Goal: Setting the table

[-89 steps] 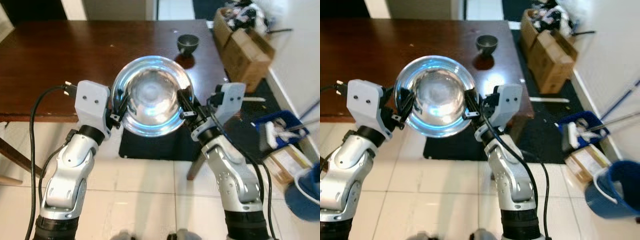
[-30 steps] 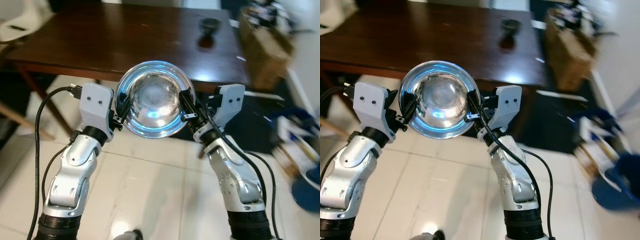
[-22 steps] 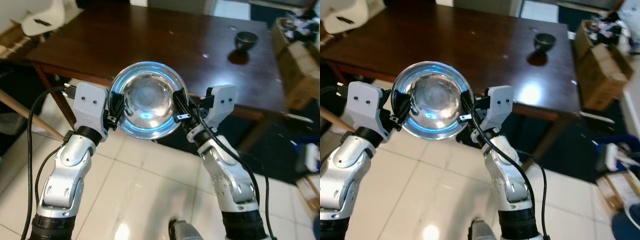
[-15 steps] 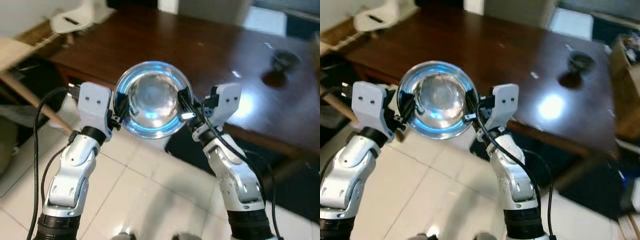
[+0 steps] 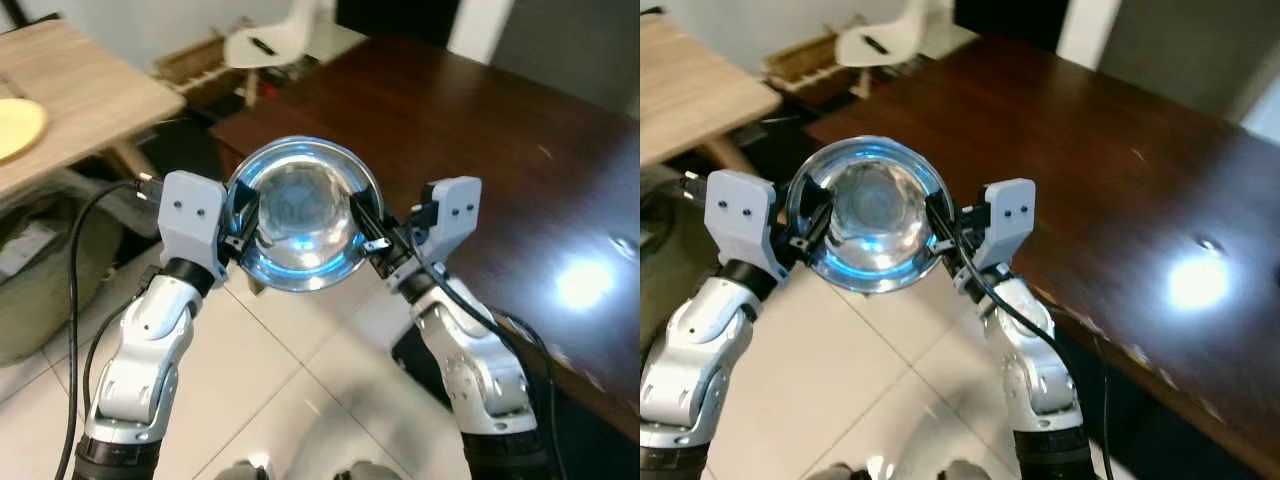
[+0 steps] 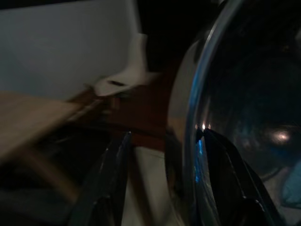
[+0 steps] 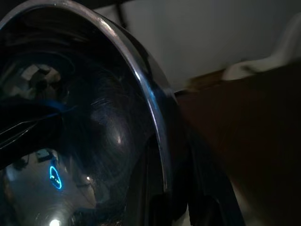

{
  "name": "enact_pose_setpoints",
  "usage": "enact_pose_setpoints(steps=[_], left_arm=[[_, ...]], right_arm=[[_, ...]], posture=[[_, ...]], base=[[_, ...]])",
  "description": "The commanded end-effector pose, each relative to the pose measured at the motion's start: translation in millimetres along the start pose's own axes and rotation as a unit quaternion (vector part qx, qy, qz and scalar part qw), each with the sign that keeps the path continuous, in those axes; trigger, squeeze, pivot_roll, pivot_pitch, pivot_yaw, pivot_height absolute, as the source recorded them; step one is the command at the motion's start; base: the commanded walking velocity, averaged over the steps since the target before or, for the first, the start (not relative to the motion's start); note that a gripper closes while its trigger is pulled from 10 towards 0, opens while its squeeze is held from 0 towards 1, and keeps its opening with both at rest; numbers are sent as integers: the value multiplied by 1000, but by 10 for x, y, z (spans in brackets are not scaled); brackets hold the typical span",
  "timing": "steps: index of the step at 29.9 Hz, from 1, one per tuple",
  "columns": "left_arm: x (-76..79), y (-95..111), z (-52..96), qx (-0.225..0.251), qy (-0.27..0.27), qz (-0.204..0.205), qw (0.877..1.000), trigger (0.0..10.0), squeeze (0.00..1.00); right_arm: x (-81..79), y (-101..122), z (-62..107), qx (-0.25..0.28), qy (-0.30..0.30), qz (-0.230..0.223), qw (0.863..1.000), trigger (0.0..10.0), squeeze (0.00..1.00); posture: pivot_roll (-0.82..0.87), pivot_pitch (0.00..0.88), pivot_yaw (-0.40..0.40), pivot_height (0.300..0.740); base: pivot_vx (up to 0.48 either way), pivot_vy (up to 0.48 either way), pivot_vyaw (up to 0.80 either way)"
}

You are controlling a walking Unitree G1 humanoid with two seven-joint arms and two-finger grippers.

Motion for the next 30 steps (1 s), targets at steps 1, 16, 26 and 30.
enact_pose_setpoints(steps=[1,16,26,30], left_arm=[[-241,-133,30,-27,54,-15,998,10000,0],[-250,-124,17,-25,56,-17,998,10000,0],[-250,-109,-14,-23,53,-17,998,10000,0],[-249,-101,-36,-22,51,-17,998,10000,0]], right_arm=[[-338,219,-12,51,87,-27,995,10000,0],[-261,256,-30,59,71,-31,995,10000,0],[184,476,-120,104,-35,-26,994,10000,0],[328,535,-122,113,-65,-26,991,10000,0]], posture=[[-34,52,42,740],[-27,50,45,740],[-26,49,47,740],[-25,50,47,740]], base=[[394,0,781],[474,0,781],[446,0,604],[480,0,0]])
Point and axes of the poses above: a point about 5 cm out from each wrist's last joint towards the gripper, its own z axis pointing back from the gripper into the wrist, its own y axis along the axis of the wrist's last joint, x = y × z, the point moved 6 cm from there along -z, pointing out of the wrist towards the gripper, and after that the axes turned 13 degrees about z, right-handed, at the moved point
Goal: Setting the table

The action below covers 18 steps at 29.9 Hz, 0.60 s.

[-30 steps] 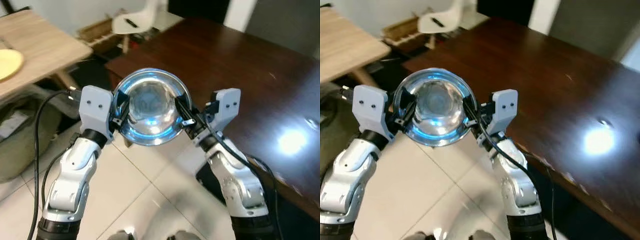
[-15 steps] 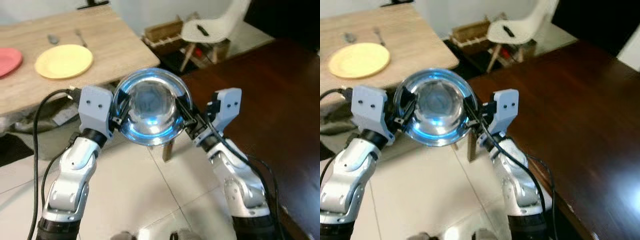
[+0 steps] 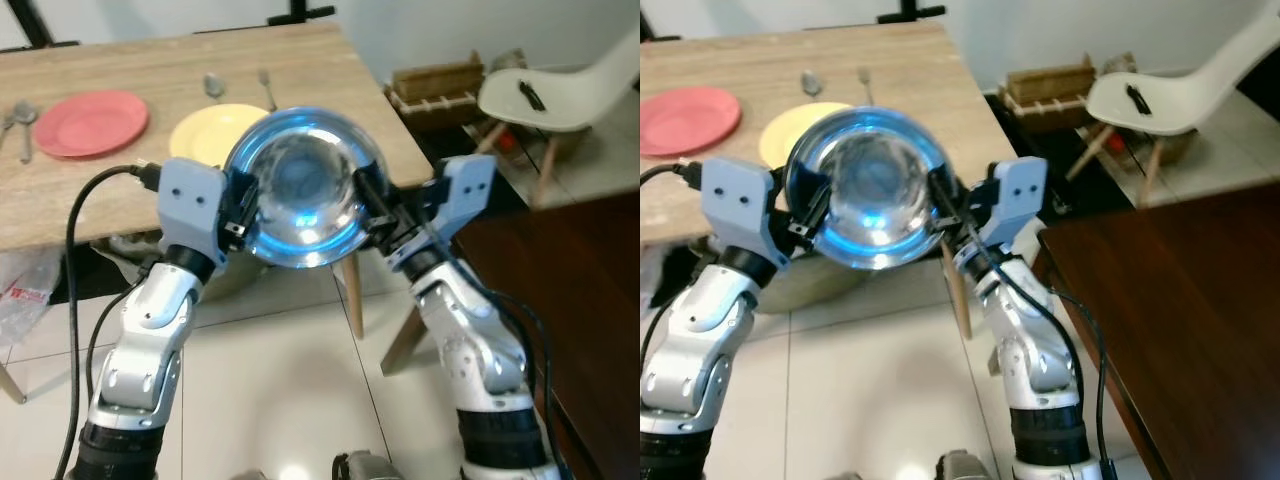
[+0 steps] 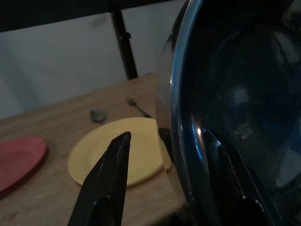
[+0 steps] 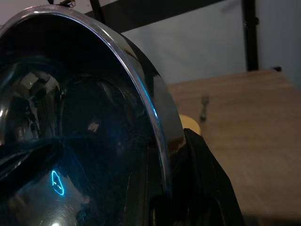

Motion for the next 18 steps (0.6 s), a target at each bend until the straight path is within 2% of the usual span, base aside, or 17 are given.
enact_pose_setpoints(steps=[1,4,9,18], left_arm=[[-282,-287,83,-58,53,-14,997,10000,0],[-286,-283,77,-58,52,-14,997,10000,0],[-298,-284,60,-59,53,-12,997,10000,0],[-414,-392,-13,-90,61,-5,994,10000,0]], right_arm=[[186,248,5,58,-40,-11,997,10000,0],[257,252,15,57,-55,-4,997,10000,0],[275,241,20,56,-57,-1,997,10000,0],[336,169,48,44,-69,4,997,10000,0]], posture=[[-25,50,47,740],[-26,51,48,740],[-28,54,49,740],[-27,56,50,740]], base=[[480,0,0],[480,0,0],[480,0,0],[480,0,0]])
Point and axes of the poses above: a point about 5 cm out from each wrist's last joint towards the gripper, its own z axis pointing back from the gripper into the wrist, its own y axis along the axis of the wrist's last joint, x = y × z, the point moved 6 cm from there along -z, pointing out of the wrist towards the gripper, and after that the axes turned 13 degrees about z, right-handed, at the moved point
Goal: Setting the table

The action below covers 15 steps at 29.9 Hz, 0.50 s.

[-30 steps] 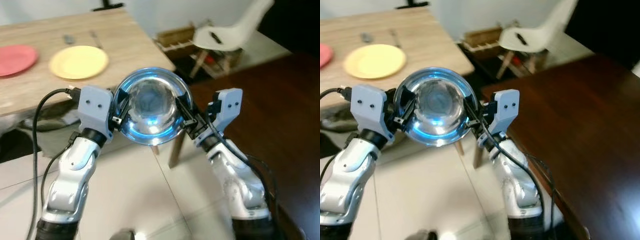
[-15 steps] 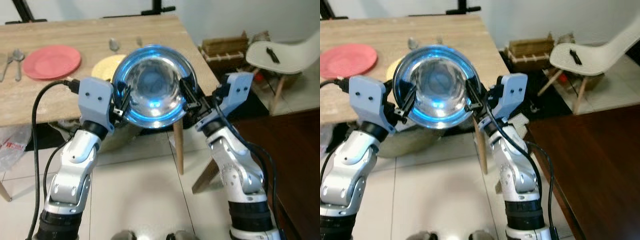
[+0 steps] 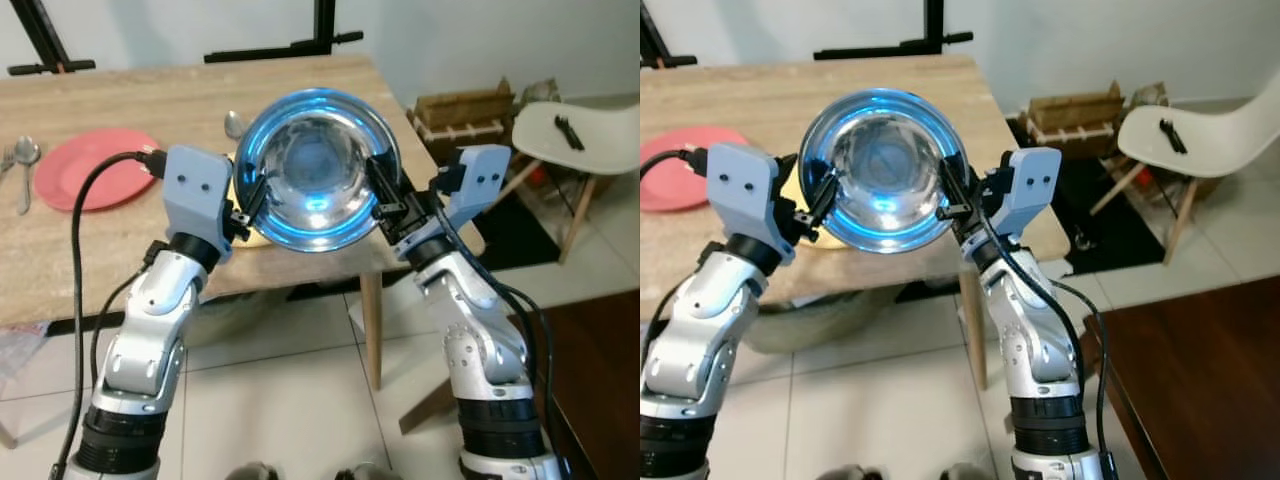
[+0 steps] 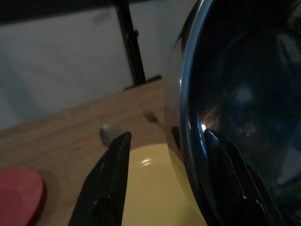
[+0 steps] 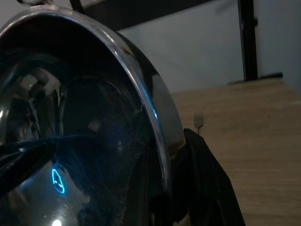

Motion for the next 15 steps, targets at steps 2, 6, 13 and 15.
enact_pose_setpoints(steps=[2,6,13,15], left_arm=[[-407,-316,83,-67,70,-7,995,10000,0],[-396,-316,54,-68,62,-10,996,10000,0],[-335,-344,45,-72,48,-9,996,10000,0],[-322,-353,42,-73,44,-9,996,10000,0]], right_arm=[[224,238,42,54,-39,5,998,10000,0],[251,209,39,49,-40,8,998,10000,0],[306,175,23,43,-49,23,998,10000,0],[374,186,16,44,-61,33,997,10000,0]], posture=[[-27,56,50,740],[-33,58,51,740],[-31,58,46,740],[-32,56,46,740]], base=[[480,0,0],[480,0,0],[480,0,0],[480,0,0]])
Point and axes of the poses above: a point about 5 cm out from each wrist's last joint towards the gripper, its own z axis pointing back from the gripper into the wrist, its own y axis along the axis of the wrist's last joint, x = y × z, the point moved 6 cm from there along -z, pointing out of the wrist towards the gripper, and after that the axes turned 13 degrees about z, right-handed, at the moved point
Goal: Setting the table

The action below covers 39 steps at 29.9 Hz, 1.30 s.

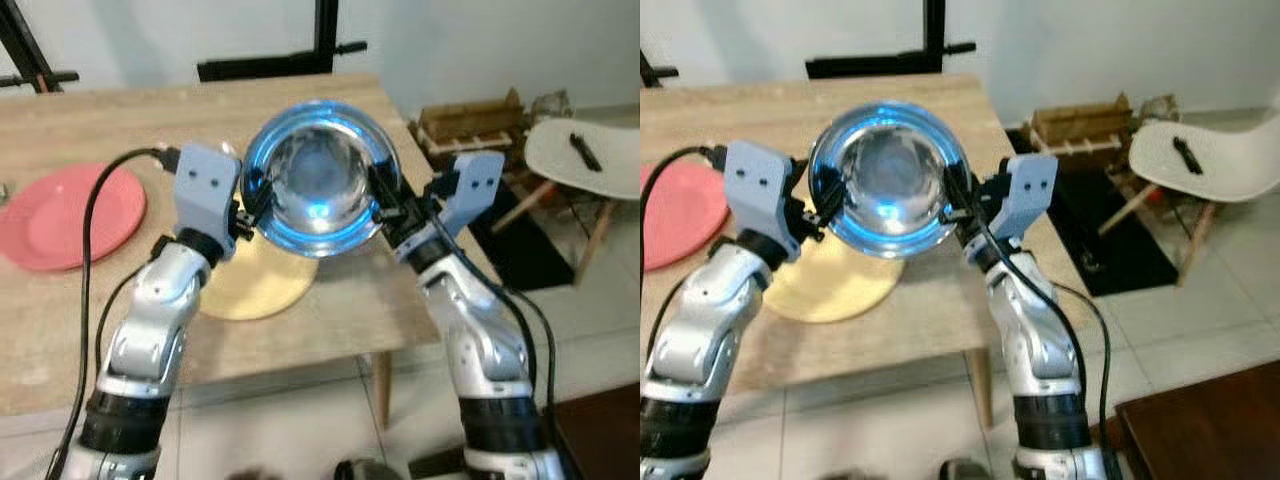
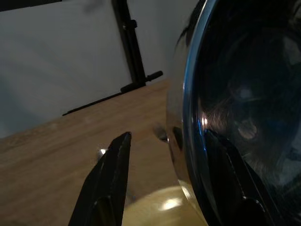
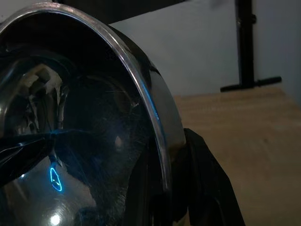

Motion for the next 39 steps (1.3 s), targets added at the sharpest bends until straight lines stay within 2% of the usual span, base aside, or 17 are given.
enact_pose_setpoints(steps=[1,8,13,14,15,17,20,24,30,34,37,38,39], left_arm=[[-354,-312,125,-60,61,-6,996,10000,0],[-316,-324,112,-66,44,0,997,10000,0],[-184,-286,177,-64,-7,2,998,10000,0],[-83,-264,248,-70,-50,13,996,10000,0],[-83,-264,248,-70,-50,13,996,10000,0],[35,-239,333,-78,-101,21,992,10000,0],[109,-219,393,-85,-136,33,986,10000,0],[166,-161,407,-87,-163,42,982,10000,0],[24,-103,446,-87,-157,30,983,10000,0],[-48,-49,516,-89,-159,30,983,10000,0],[-137,-40,712,-116,-182,17,976,10000,0],[-137,-40,712,-116,-182,17,976,10000,0],[-174,-43,790,-128,-187,13,974,10000,0]], right_arm=[[295,231,18,51,-56,11,997,10000,0],[423,234,1,51,-71,27,996,10000,0],[511,215,-4,47,-89,46,994,10000,0],[550,199,-6,42,-95,56,993,10000,0],[550,199,-6,42,-95,56,993,10000,0],[582,172,-7,37,-97,60,993,10000,0],[610,134,-11,30,-98,62,993,10000,0],[598,-19,-58,-4,-78,35,996,10000,0],[538,-262,-154,-62,-59,-6,996,10000,0],[562,-395,-180,-99,-63,-12,993,10000,0],[562,-638,-220,-170,-59,-70,981,10000,0],[562,-638,-220,-170,-59,-70,981,10000,0],[565,-664,-252,-181,-56,-87,978,10000,0]], posture=[[-32,56,46,740],[-29,53,48,740],[-23,53,45,740],[-22,53,44,740],[-22,53,44,740],[-19,53,43,740],[-19,53,43,740],[-13,53,40,740],[-3,63,34,740],[10,71,24,740],[23,79,12,740],[23,79,12,740],[31,85,4,740]], base=[[480,0,0],[262,0,0],[0,0,0],[0,0,0],[0,0,0],[0,0,0],[0,0,0],[0,0,0],[0,0,0],[0,0,0],[0,0,0],[0,0,0],[0,0,0]])
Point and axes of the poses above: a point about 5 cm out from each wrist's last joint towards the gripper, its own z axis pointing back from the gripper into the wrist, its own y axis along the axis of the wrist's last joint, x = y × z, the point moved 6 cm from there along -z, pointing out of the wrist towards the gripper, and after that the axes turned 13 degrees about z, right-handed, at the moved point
